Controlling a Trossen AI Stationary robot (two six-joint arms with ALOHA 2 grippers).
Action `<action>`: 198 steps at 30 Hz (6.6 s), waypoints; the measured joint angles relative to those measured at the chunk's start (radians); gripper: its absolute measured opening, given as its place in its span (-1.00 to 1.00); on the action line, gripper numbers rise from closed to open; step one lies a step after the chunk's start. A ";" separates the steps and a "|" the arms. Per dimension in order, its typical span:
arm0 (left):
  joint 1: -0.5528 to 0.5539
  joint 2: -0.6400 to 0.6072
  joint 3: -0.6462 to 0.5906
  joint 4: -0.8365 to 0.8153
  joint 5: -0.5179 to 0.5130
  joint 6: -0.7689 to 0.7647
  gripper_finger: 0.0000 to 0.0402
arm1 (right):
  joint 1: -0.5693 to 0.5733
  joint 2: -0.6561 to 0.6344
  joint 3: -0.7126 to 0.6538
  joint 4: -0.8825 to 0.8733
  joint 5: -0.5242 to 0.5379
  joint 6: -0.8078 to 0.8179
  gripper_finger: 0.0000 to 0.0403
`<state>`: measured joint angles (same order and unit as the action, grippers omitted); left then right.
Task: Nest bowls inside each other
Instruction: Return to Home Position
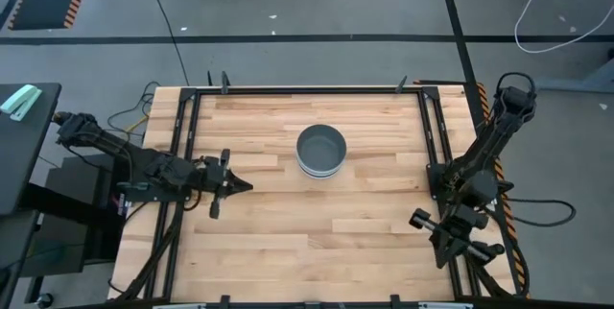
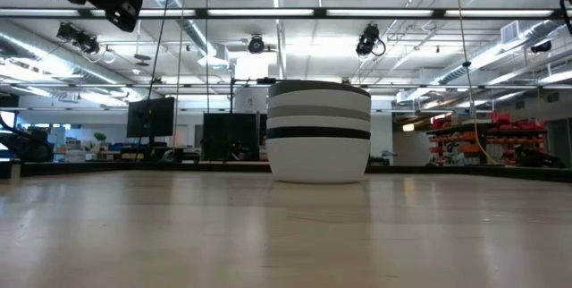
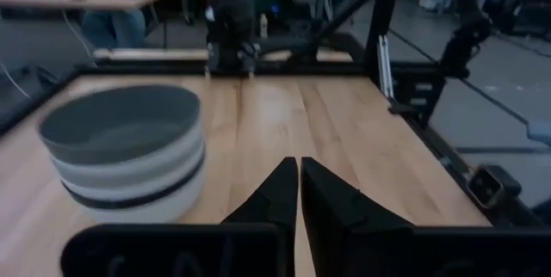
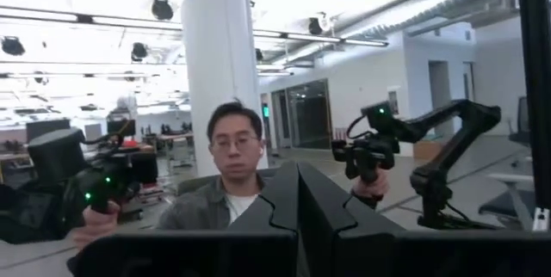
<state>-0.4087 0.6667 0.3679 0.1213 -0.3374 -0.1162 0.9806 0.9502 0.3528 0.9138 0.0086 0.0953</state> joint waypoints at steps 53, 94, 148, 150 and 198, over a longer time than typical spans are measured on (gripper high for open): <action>0.256 -0.665 0.000 -0.277 -0.003 0.112 -0.85 | -0.141 -0.909 -0.014 -0.621 -0.122 -0.019 -0.96; 0.255 -0.662 -0.119 -0.212 0.077 -0.005 -0.87 | -0.141 -0.950 -0.176 -0.440 -0.103 0.018 -0.96; 0.254 -0.660 -0.342 -0.011 0.103 -0.055 -0.82 | -0.192 -0.950 -0.346 -0.437 0.013 -0.018 -0.96; 0.255 -0.660 -0.359 0.007 0.101 -0.049 -0.83 | -0.214 -0.950 -0.346 -0.454 0.012 -0.019 -0.96; 0.255 -0.654 -0.360 -0.063 0.035 0.337 -0.88 | -0.463 -0.944 -0.345 -0.893 0.009 -0.037 -0.96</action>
<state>-0.1535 0.0132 0.0078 0.0584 -0.3023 0.2211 0.5171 0.0059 0.0074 0.0212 0.0177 0.0578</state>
